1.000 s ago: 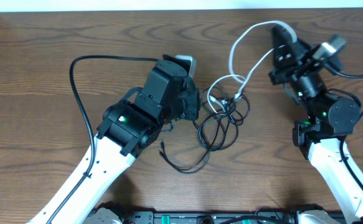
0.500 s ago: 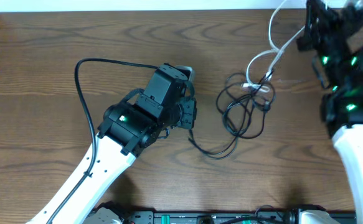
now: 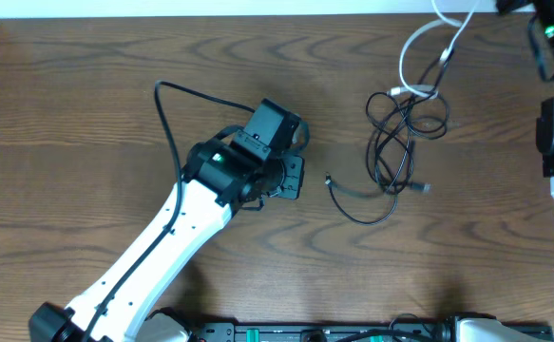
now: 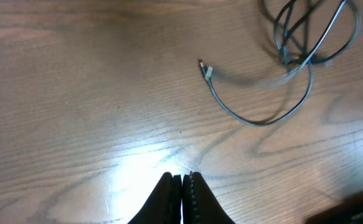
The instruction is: Untangle cables
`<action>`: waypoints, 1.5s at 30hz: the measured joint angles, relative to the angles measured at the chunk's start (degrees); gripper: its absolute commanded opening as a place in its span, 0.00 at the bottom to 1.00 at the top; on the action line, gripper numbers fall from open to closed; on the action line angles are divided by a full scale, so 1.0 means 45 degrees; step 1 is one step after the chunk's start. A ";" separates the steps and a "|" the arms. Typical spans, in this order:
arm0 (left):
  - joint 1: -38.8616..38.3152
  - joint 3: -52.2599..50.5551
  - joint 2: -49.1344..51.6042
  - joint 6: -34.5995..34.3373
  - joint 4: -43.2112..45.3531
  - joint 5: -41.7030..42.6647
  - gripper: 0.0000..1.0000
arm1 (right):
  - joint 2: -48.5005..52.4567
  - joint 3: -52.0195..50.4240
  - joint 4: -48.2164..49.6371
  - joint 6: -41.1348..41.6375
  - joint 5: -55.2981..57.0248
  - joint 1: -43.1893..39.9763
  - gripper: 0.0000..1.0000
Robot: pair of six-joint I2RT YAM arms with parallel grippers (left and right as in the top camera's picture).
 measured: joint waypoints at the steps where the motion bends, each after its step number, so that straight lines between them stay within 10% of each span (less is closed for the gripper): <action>1: 0.0000 0.0000 0.0112 0.0000 0.0000 -0.0005 0.08 | -0.0019 0.0049 0.0831 -0.0044 0.0039 0.0000 0.01; 9: 0.0000 0.0000 0.0602 0.0029 0.0019 0.0000 0.08 | -0.0257 0.0287 0.1627 0.0034 0.1695 -0.0010 0.01; 20: 0.0000 -0.0005 0.0685 0.0029 0.0063 0.0000 0.08 | 0.1501 0.0447 -0.7796 0.2807 0.0267 0.0112 0.01; 32: 0.0000 -0.0005 0.0685 0.0029 0.0029 0.0000 0.08 | 0.3895 0.0379 -0.8412 0.4415 -0.6164 0.0141 0.01; 45: 0.0000 -0.0005 0.0685 0.0029 0.0029 0.0000 0.08 | 0.4464 -0.0248 -1.1715 0.2618 -0.4153 0.1175 0.01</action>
